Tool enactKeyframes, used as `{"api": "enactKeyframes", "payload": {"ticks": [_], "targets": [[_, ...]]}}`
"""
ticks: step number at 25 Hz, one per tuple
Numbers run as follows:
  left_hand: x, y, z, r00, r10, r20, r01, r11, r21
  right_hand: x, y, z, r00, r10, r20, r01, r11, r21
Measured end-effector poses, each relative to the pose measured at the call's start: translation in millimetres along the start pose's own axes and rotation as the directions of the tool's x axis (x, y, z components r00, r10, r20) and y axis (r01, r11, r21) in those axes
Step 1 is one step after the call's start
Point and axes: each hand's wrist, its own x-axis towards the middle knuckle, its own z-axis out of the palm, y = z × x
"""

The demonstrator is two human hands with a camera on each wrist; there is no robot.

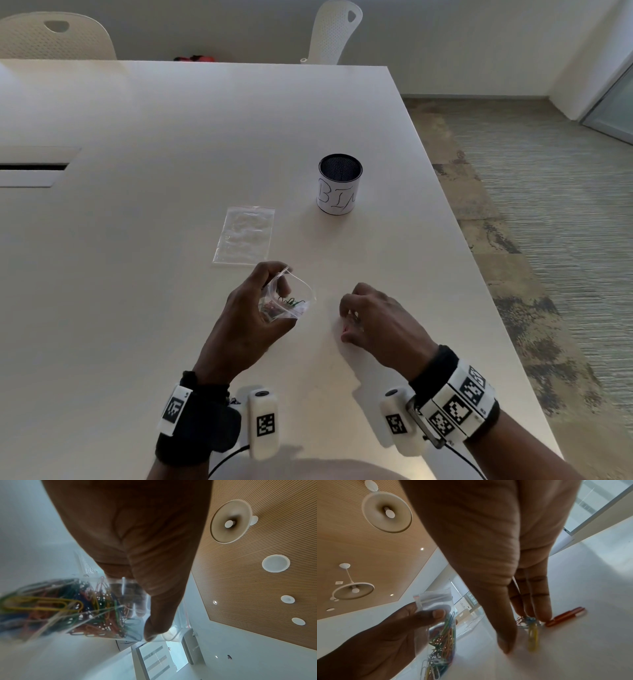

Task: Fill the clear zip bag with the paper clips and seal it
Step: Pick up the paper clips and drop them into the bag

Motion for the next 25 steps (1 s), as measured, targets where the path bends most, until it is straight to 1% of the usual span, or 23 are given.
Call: {"api": "enactKeyframes", "payload": {"ticks": [4, 10, 12, 16, 19, 21, 23, 24, 25], "targets": [[-1, 0, 0, 1.000, 0.000, -0.002, 0.000, 1.000, 0.002, 3, -5, 7, 1.000, 0.016, -0.019, -0.015, 1.000, 0.025], [0, 1, 0, 1.000, 0.000, -0.012, 0.000, 1.000, 0.000, 2, -8, 7, 0.999, -0.041, -0.026, 0.042, 0.998, 0.044], [0, 1, -1, 1.000, -0.001, -0.014, 0.001, 1.000, -0.004, 3, -1, 4, 0.998, -0.028, -0.049, 0.033, 0.994, 0.106], [-1, 1, -1, 1.000, -0.002, -0.013, 0.002, 1.000, -0.008, 5, 17, -7, 0.984, 0.085, -0.155, -0.035, 0.954, 0.297], [-1, 2, -1, 1.000, 0.000, -0.015, 0.000, 1.000, -0.009, 2, 21, -20, 0.956, 0.163, -0.243, -0.023, 0.870, 0.493], [0, 2, -1, 1.000, 0.002, -0.013, -0.002, 1.000, -0.006, -1, 14, -30, 0.944, 0.189, -0.272, 0.029, 0.771, 0.636], [1, 3, 0, 1.000, 0.003, -0.008, -0.003, 1.000, -0.002, -3, -2, -37, 0.948, 0.161, -0.276, 0.106, 0.657, 0.746], [1, 3, 0, 1.000, 0.005, -0.005, -0.005, 1.000, -0.001, -3, -11, -39, 0.948, 0.131, -0.290, 0.149, 0.622, 0.769], [1, 4, 0, 1.000, 0.009, -0.002, -0.009, 1.000, 0.001, -1, -21, -39, 0.943, 0.101, -0.318, 0.192, 0.613, 0.766]]}}
